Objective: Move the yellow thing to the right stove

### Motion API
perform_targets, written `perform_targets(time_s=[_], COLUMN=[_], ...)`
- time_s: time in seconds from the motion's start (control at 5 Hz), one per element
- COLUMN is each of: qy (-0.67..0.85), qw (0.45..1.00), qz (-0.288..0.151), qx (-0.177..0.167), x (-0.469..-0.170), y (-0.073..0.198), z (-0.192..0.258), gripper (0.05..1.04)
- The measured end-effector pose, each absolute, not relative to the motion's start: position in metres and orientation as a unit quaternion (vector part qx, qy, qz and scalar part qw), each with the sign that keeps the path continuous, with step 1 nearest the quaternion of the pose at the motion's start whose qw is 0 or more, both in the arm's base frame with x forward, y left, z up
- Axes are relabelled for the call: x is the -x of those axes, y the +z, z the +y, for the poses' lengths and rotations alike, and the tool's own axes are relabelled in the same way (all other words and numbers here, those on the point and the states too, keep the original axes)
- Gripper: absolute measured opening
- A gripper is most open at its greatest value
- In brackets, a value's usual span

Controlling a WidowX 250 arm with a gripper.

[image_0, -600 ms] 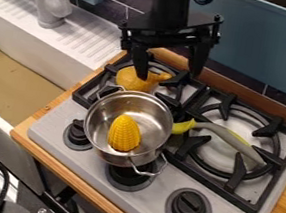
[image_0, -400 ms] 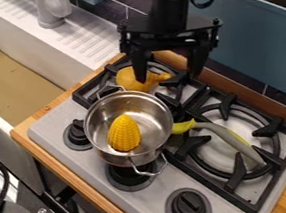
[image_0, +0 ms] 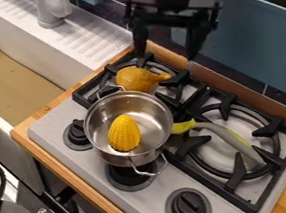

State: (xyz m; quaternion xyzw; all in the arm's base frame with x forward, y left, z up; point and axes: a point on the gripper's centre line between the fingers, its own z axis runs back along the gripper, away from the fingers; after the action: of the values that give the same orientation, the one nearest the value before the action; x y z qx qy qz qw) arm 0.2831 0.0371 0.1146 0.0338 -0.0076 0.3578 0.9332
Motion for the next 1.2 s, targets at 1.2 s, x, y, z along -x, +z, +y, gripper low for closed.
perform_targets(time_s=[1.2], qy=[0.286], qw=[0.957], qz=[-0.007], qx=[0.051], x=[-0.292], y=[0.087], z=[0.102], gripper=[0.999])
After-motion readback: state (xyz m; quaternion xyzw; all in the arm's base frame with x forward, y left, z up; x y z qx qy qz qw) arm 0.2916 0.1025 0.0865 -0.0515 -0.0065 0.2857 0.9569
